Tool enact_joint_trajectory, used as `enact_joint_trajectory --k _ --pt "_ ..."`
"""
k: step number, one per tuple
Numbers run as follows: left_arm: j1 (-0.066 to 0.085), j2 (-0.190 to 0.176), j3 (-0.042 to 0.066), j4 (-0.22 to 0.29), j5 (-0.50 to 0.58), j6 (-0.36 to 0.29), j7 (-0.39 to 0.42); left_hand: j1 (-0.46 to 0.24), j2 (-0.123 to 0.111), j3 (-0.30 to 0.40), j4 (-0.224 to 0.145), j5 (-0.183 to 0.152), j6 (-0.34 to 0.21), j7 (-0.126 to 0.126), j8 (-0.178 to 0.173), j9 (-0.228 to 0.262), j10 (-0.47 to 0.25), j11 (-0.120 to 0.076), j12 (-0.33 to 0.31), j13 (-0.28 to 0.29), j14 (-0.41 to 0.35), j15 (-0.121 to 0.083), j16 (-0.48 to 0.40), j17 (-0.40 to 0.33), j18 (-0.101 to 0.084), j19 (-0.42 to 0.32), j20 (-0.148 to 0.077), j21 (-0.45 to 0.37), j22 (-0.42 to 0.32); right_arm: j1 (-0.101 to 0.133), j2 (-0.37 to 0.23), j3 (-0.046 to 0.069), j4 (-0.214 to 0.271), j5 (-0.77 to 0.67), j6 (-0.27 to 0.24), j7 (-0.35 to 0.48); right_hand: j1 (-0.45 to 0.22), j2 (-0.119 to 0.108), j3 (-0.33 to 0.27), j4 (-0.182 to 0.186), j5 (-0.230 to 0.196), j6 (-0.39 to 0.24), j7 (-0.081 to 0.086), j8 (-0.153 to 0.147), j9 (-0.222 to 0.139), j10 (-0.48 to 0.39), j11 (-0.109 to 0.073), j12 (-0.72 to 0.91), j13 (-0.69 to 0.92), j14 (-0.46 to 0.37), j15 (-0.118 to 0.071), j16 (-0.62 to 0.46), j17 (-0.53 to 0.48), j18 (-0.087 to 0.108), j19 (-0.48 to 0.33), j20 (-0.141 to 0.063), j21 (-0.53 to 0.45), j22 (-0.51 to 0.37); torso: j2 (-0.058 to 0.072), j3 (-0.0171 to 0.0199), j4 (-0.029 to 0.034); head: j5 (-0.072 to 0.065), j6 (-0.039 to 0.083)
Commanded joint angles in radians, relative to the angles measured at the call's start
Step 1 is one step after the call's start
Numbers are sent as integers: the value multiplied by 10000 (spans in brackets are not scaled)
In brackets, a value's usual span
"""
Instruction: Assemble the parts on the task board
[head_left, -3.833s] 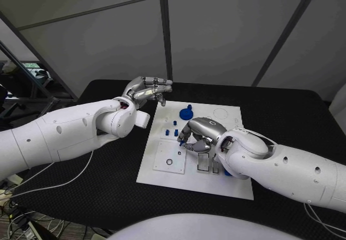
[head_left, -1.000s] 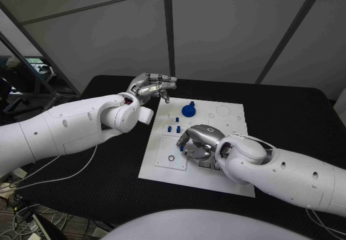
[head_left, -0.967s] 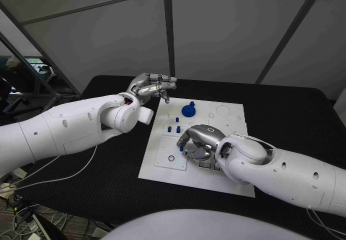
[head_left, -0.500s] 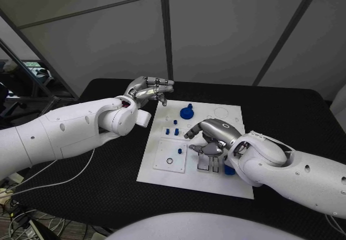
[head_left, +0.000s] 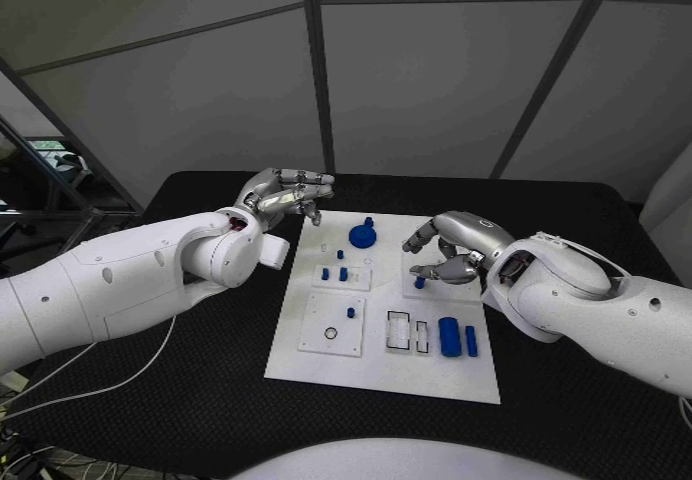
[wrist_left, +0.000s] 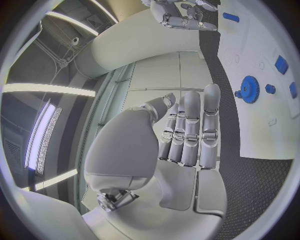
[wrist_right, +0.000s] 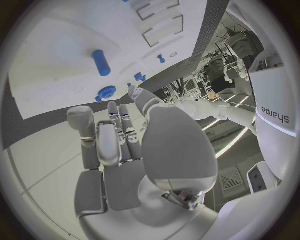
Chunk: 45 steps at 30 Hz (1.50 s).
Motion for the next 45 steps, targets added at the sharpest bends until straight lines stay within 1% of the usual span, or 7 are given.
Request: enact_joint_trajectory --k 1,10,18,22,27,33,45 --pt "14 -5 6 14 20 129 10 -15 85 -78 5 -25 -23 73 54 -11 -78 -24 55 12 -63 26 -33 -11 190 -91 -7 -43 -13 35 -39 13 -54 0 1106 -397 28 -68 -205 28 14 -38 -99 -8 1 -148 7 112 3 200 -14 -59 -62 122 -61 9 -60 -36 22 11 7 -33 5" --pt "14 1 5 23 20 129 16 -15 85 -78 5 -25 -23 73 54 -11 -78 -24 55 12 -63 26 -33 -11 190 -91 -7 -43 -13 49 63 7 -216 -238 1701 -587 169 68 -618 103 -94 -76 -164 0 5 -401 28 330 -3 168 -1 -151 -244 153 -165 23 -217 -232 14 -2 21 -23 -28" --pt "14 0 5 13 20 128 23 -15 85 -78 5 -25 -23 73 54 -11 -78 -24 55 12 -63 26 -33 -11 190 -91 -7 -43 -13 48 128 -2 -263 -373 1956 -732 301 255 -740 157 -13 93 -92 51 27 -317 -13 593 12 168 -34 -169 -294 143 -95 6 -193 -181 24 1 3 10 -66" --pt "14 2 5 8 20 127 24 -15 85 -78 5 -25 -23 73 54 -11 -78 -24 55 12 -63 26 -33 -11 190 -91 -7 -43 -13 47 148 -4 -285 -459 1941 -803 443 461 -629 196 2 350 21 119 51 -15 -77 838 7 223 -89 -56 -134 103 65 -40 -55 23 15 3 0 7 -82" --pt "13 4 5 1 20 125 23 -15 85 -78 5 -25 -23 73 54 -11 -78 -24 55 12 -63 26 -33 -11 190 -91 -7 -43 -13 46 180 -5 -291 -503 1958 -830 581 652 -335 254 -39 764 41 240 87 706 -190 1145 37 346 -178 249 310 -8 452 -113 342 599 18 6 8 13 -100" --pt "13 12 5 -3 20 128 22 -15 85 -78 5 -25 -23 73 54 -11 -78 -24 55 12 -63 26 -33 -11 190 -91 -7 -43 -13 45 232 -6 -309 -516 2056 -858 657 683 -136 272 -64 1053 3 321 103 1084 -276 1195 32 373 -243 352 435 -46 571 -176 486 797 11 6 4 18 -136" --pt "13 5 5 -2 20 122 18 -14 103 -94 10 -26 -20 75 63 -13 -82 -23 77 14 -78 29 -33 -31 190 -102 -1 -55 -17 43 345 -31 -472 -600 2211 -936 749 661 5 233 -76 1098 -10 292 80 1196 -305 1142 11 376 -270 392 477 -55 589 -210 527 849 11 8 3 19 -187"
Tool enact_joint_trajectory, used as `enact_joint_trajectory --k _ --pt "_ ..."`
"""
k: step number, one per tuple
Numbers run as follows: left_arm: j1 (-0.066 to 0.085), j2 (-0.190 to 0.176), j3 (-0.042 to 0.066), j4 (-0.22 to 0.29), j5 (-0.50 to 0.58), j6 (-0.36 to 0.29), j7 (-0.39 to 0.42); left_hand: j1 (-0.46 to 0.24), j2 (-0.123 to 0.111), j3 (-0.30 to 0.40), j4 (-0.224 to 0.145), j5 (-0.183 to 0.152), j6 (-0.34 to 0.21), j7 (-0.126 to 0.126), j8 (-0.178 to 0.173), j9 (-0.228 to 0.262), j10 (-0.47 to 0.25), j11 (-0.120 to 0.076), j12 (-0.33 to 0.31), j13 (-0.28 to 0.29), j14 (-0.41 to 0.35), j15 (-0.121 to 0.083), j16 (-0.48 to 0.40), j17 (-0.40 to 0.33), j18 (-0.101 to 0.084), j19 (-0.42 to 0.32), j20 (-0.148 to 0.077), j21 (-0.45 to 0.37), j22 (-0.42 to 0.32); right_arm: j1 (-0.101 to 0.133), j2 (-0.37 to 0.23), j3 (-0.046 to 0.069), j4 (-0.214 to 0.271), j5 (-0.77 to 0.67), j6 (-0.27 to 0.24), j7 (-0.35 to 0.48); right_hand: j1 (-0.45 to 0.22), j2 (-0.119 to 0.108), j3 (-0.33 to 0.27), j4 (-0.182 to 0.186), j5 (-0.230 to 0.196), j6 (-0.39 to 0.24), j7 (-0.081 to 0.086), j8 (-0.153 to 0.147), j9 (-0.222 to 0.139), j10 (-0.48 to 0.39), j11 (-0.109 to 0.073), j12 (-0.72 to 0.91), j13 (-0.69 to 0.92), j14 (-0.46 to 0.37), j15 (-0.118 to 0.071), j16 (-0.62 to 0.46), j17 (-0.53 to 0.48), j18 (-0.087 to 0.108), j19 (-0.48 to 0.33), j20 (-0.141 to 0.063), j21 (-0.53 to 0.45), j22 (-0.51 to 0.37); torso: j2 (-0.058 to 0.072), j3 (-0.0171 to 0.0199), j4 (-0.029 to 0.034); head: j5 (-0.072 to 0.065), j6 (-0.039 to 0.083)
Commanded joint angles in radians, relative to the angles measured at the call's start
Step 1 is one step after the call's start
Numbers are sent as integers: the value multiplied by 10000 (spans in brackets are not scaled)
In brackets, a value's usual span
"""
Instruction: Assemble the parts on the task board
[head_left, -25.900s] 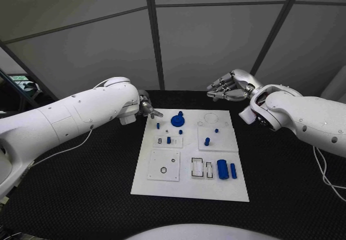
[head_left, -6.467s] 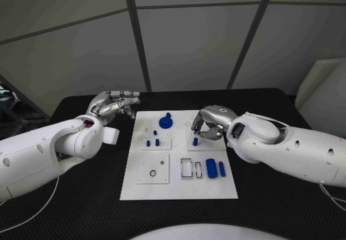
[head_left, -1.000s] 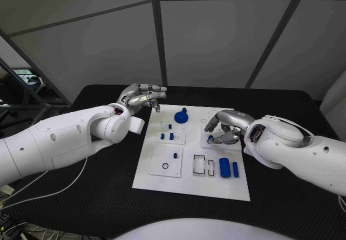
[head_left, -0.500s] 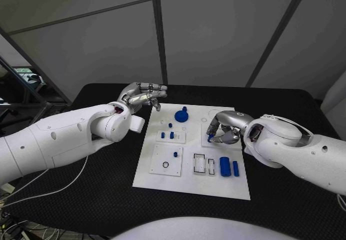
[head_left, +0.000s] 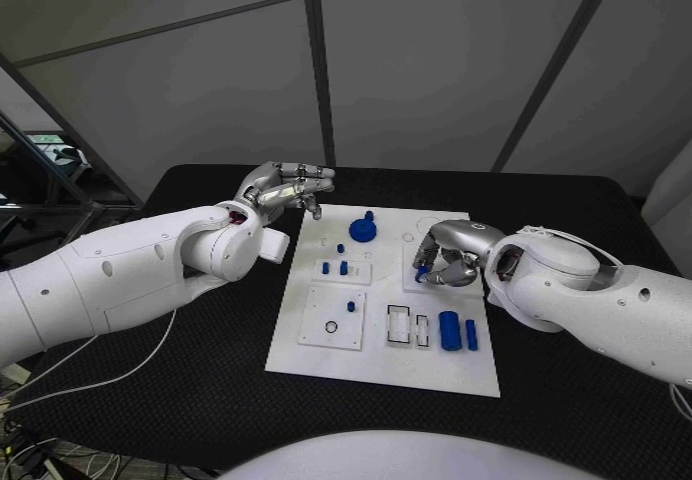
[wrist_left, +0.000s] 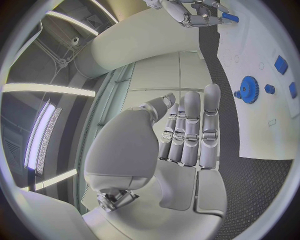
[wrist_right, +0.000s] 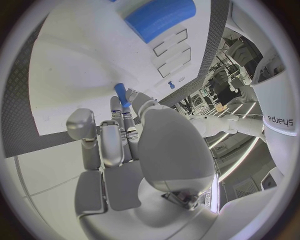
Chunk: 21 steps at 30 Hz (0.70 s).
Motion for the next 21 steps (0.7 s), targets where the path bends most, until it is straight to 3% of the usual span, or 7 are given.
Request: enact_joint_trajectory --k 1,16,21 --pt "14 1 7 8 19 96 25 -13 103 -64 -20 -26 -20 74 64 -16 -56 4 35 15 -42 -7 -33 -9 190 -102 -1 -56 -8 12 37 -26 -38 -140 200 -81 76 22 81 8 -20 60 -7 23 -18 89 14 1 -14 377 -53 59 18 -57 49 -31 39 16 1 1 5 -5 -22" --pt "14 11 7 -7 19 84 28 -13 103 -64 -20 -26 -20 74 64 -16 -56 4 35 15 -42 -7 -33 -9 190 -102 -1 -56 -8 9 96 -62 -23 -226 -131 -90 175 86 289 -28 -44 217 -34 38 -20 270 -18 -42 -15 383 -78 119 93 -72 82 -58 107 107 -15 4 -8 -19 -24" --pt "9 12 7 -20 19 88 29 -13 103 -64 -20 -26 -20 74 64 -16 -56 4 35 15 -42 -7 -33 -9 190 -102 -1 -56 -8 8 -19 -60 255 -316 -834 -111 190 126 403 -30 -140 360 -81 70 -10 408 -59 -58 -6 402 -114 187 189 -96 157 -84 202 242 -17 16 -19 -10 -12"
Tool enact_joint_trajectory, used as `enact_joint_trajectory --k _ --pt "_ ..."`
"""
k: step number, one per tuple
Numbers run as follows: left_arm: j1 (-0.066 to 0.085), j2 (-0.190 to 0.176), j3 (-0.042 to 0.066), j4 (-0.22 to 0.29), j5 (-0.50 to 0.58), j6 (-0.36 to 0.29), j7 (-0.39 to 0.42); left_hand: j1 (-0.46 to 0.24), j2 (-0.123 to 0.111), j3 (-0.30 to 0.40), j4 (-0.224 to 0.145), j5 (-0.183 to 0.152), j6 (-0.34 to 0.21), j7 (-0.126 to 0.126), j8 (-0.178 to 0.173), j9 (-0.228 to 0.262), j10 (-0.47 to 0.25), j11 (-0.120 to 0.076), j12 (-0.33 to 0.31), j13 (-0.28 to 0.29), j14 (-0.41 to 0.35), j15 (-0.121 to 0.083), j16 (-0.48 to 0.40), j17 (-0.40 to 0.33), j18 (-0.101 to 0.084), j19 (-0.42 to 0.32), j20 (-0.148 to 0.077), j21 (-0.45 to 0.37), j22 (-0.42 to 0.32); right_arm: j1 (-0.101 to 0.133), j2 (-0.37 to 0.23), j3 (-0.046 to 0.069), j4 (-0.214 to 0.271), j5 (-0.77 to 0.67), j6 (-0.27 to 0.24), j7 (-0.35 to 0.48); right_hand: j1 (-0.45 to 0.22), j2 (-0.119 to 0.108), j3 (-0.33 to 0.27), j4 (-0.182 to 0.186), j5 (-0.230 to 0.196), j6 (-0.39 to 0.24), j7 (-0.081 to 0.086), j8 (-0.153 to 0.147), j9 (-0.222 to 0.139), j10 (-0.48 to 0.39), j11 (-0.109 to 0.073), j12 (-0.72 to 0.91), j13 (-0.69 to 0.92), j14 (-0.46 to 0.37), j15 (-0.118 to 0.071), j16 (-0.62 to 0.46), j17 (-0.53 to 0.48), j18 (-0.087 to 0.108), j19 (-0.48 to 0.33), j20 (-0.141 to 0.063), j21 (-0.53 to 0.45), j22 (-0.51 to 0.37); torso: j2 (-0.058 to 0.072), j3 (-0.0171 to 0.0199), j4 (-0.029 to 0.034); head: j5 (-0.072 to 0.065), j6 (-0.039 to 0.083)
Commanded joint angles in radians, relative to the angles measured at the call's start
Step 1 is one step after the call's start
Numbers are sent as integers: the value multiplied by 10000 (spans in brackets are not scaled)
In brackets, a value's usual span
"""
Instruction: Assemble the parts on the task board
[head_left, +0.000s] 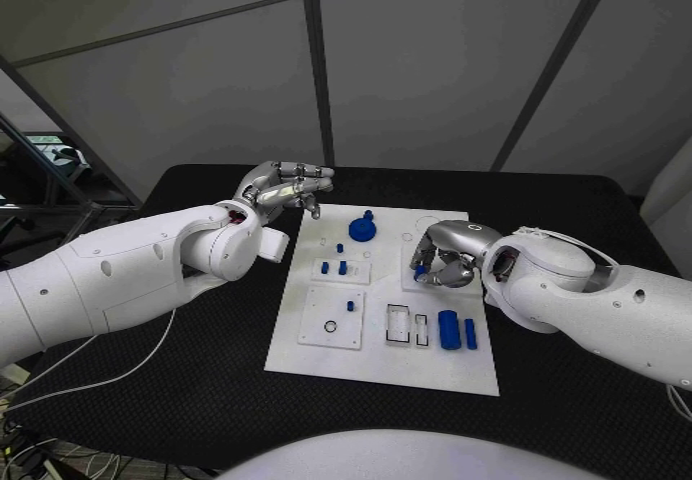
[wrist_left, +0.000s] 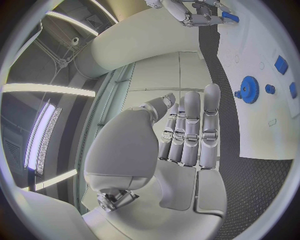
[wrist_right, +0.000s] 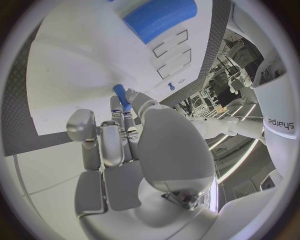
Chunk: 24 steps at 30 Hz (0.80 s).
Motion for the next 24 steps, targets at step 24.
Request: enact_joint_trajectory --k 24 --pt "-9 109 7 -79 19 128 27 -16 124 -72 -11 -25 -19 77 68 -18 -62 4 48 16 -47 -5 -31 -23 190 -106 2 -62 -13 -42 528 2 1421 648 -1946 612 171 21 327 -65 -51 134 17 13 0 131 -18 -173 1 446 -87 115 118 -105 76 -25 103 106 20 -6 19 149 15"
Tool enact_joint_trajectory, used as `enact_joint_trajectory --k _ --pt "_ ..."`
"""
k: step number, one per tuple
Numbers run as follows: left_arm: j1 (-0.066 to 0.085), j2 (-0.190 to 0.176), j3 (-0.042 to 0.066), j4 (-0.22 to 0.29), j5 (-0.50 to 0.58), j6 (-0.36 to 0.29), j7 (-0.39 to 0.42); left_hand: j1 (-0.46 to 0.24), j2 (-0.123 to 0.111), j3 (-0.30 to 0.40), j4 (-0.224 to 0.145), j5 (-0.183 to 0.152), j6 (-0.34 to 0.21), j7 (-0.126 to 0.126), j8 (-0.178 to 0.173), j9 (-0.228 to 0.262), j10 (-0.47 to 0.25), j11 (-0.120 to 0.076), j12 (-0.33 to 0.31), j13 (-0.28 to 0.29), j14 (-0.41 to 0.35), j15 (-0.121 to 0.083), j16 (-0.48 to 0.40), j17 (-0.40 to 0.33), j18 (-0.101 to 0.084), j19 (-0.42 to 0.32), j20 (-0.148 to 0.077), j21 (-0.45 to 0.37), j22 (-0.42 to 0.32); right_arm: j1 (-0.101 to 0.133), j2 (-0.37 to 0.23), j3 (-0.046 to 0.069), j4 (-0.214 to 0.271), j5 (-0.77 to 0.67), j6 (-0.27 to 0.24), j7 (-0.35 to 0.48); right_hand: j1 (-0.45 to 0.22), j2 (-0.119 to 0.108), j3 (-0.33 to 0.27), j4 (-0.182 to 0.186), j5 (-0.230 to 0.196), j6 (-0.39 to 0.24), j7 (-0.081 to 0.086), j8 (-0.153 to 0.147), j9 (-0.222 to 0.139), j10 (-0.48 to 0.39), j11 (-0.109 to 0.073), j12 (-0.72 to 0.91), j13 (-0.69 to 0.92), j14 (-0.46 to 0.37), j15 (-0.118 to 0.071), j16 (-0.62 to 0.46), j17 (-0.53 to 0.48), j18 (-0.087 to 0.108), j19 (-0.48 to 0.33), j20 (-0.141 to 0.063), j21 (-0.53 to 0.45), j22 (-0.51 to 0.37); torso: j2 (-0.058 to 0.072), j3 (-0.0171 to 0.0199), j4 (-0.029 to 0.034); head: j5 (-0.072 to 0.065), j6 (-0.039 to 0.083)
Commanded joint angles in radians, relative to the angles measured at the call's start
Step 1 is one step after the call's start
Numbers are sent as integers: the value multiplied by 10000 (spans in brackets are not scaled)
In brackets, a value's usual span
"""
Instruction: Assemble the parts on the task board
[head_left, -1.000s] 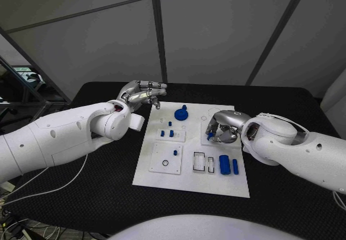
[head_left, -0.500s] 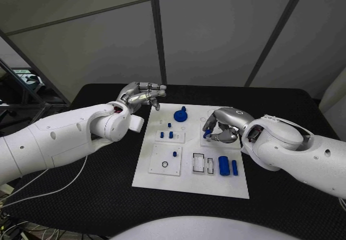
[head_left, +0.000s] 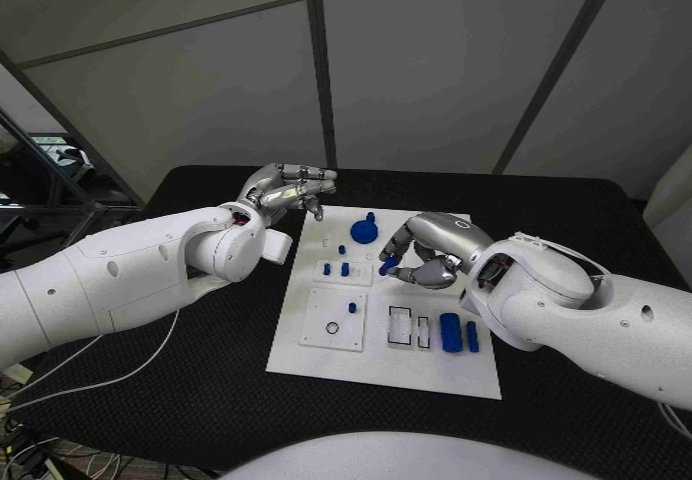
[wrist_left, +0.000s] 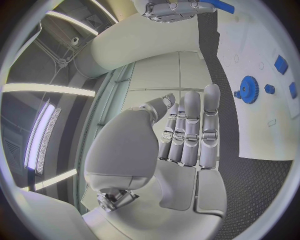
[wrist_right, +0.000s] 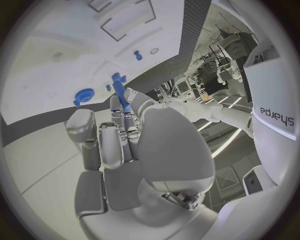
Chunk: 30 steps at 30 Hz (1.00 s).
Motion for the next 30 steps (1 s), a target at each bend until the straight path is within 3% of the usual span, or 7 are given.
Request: enact_joint_trajectory --k 1,5,8,12,17,24,30 --pt "13 31 8 2 18 119 29 24 85 -72 -10 -25 -19 77 68 -10 -63 2 49 16 -47 -6 -31 -10 183 -34 3 -63 -14 -67 309 -68 -35 397 -127 451 48 8 76 2 71 50 38 -16 -8 35 -5 -62 0 411 -52 50 6 -104 38 10 57 -8 25 8 7 56 -28" --pt "13 80 8 -7 18 136 30 24 85 -72 -10 -25 -19 77 68 -10 -63 2 49 16 -47 -6 -31 -10 183 -34 3 -63 -14 -184 808 -332 -212 495 -31 682 27 -2 106 6 82 25 57 -41 -17 10 13 -96 -6 409 -40 52 2 -102 25 15 53 -20 6 -4 15 87 -70" --pt "14 91 9 -7 18 140 28 24 85 -72 -10 -25 -19 77 68 -10 -63 2 49 16 -47 -6 -31 -10 183 -34 3 -63 -14 -319 1067 -426 -321 533 21 810 9 -11 146 5 93 -7 76 -72 -28 -21 32 -137 -12 409 -25 60 8 -103 21 24 58 -17 20 -7 7 139 -84" --pt "15 113 9 -20 18 149 25 24 85 -72 -10 -25 -19 77 68 -10 -63 2 49 16 -47 -6 -31 -10 183 -34 3 -63 -14 -459 1371 -515 -493 561 166 941 8 -10 160 3 96 -15 80 -80 -31 -28 36 -148 -13 407 -22 58 2 -101 16 27 55 -23 17 17 -13 207 -146" --pt "15 144 9 -27 18 163 23 24 85 -72 -10 -25 -19 77 68 -10 -63 2 49 16 -47 -6 -31 -10 183 -34 3 -63 -14 -523 1558 -727 -689 573 434 969 7 -8 166 2 97 -18 82 -83 -32 -31 38 -152 -14 406 -20 55 -5 -100 13 28 53 -27 4 0 -5 238 -193" --pt "16 160 9 -34 18 173 16 34 99 -79 -13 -24 -21 76 73 -13 -70 2 62 16 -53 -5 -27 -23 186 -37 4 -69 -16 -548 1728 -832 -931 488 607 952 5 -14 182 -6 94 -29 88 -94 -35 -43 44 -168 -16 405 -15 56 -8 -94 -9 32 37 -55 12 20 -4 271 -225" --pt "16 173 9 -45 18 179 15 34 99 -79 -13 -24 -21 76 73 -13 -70 2 62 16 -53 -5 -27 -23 186 -37 4 -69 -16 -554 1803 -855 -1003 382 857 914 7 -15 186 -9 94 -30 88 -96 -35 -43 45 -170 -15 401 -14 45 -30 -93 -12 33 35 -59 -4 10 -10 296 -251"
